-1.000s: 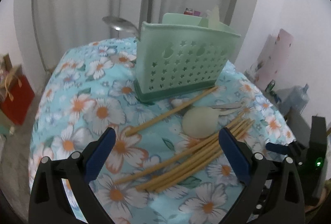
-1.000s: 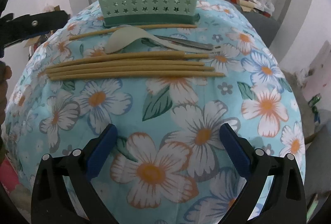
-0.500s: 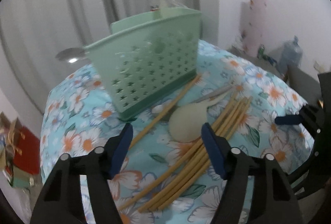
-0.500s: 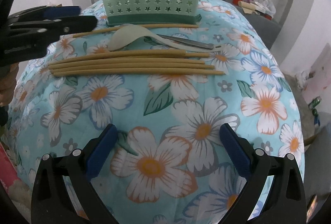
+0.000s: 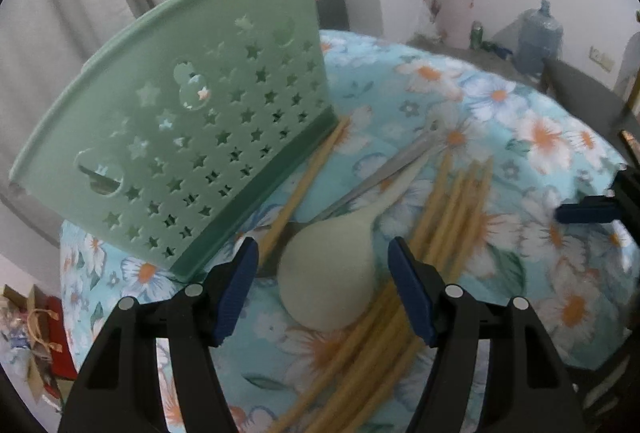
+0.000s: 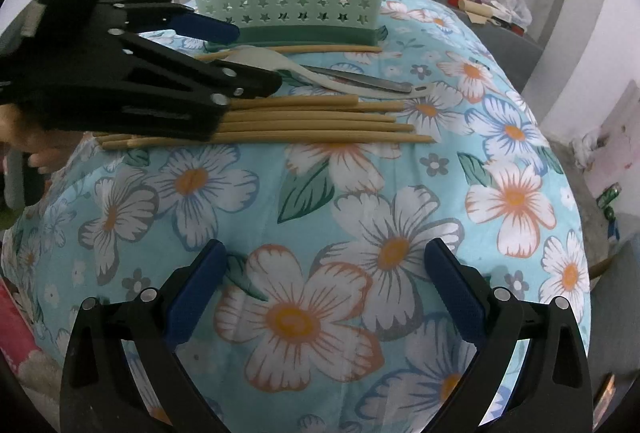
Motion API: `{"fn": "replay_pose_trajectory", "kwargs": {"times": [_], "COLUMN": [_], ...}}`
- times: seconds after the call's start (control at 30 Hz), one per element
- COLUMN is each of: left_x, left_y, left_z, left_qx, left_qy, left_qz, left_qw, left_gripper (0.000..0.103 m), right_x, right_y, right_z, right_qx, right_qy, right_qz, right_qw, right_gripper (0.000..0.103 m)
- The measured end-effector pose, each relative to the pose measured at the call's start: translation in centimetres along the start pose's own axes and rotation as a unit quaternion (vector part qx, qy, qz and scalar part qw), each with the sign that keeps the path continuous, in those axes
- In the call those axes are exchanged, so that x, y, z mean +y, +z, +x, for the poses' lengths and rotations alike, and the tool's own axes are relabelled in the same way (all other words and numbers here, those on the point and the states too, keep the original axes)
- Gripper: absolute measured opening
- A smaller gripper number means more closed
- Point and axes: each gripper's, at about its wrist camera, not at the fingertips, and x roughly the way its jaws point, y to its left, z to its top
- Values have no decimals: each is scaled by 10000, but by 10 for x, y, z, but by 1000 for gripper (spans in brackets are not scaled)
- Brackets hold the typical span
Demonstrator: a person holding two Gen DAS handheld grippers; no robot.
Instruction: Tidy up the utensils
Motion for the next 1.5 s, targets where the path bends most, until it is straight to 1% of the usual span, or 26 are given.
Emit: {"fn": "replay_pose_trajectory", "kwargs": {"times": [0.07,0.13,0.3,0.37,0.43,0.6,0.67,0.7,0.8,0.93,1.07,1.13,1.17,1.23,1.3,1.37,1.4,1.43,1.5], "left_x": [4,10,20,25,31,39,44,46,46,45,45,50,54,63,72,77,81,84,91], "left_y": [-1,-3,-13,-18,-23,-27,-28,-27,-24,-30,-35,-38,-39,-43,-47,-51,-54,-56,-60], "left_z": [3,-1,-16,-19,-22,-31,-36,-36,-33,-31,-36,-43,-45,-47,-45,-39,-33,-29,-21], "left_qx": [34,1,-201,-258,-353,-778,-879,-865,-838,-738,-659,-644,-631,-580,-422,-199,-27,59,171], "left_qy": [26,-33,-74,-143,-154,-119,-109,-153,-214,-246,-272,-446,-584,-933,-1344,-1601,-1773,-1899,-2231], "left_qz": [-82,-199,-432,-585,-750,-991,-1072,-1111,-1127,-1150,-1337,-1635,-1819,-2250,-2721,-3075,-3303,-3449,-3814], "left_qw": [10000,9998,9988,9979,9964,9920,9903,9899,9899,9903,9885,9834,9796,9681,9519,9378,9271,9192,8969], "left_gripper": [60,57,48,40,39,34,12,5,3,3,3,5,10,16,18,21,23,27,30], "right_x": [0,0,-1,-1,-1,-1,-1,-1,-1,-1,-1,-1,-1,-1,-1,-1,-1,-1,-1], "right_y": [0,0,0,0,1,1,2,2,3,2,2,2,2,2,2,2,2,2,2], "right_z": [0,0,0,1,1,1,1,1,1,1,1,1,1,1,1,1,1,1,0], "right_qx": [1,1,13,26,33,49,57,58,58,60,60,56,56,55,55,47,48,48,46], "right_qy": [0,1,-1,-6,-9,-16,-19,-22,-21,-19,-19,-17,-18,-19,-18,-16,-16,-17,-19], "right_qz": [-1,1,8,19,27,36,43,45,44,43,40,44,44,46,43,43,44,47,45], "right_qw": [10000,10000,10000,10000,10000,10000,10000,10000,10000,10000,10000,10000,10000,10000,10000,10000,10000,10000,10000], "right_gripper": [95,95,95,95,95,95,95,95,95,95,95,95,95,95,95,95,95,95,95]}}
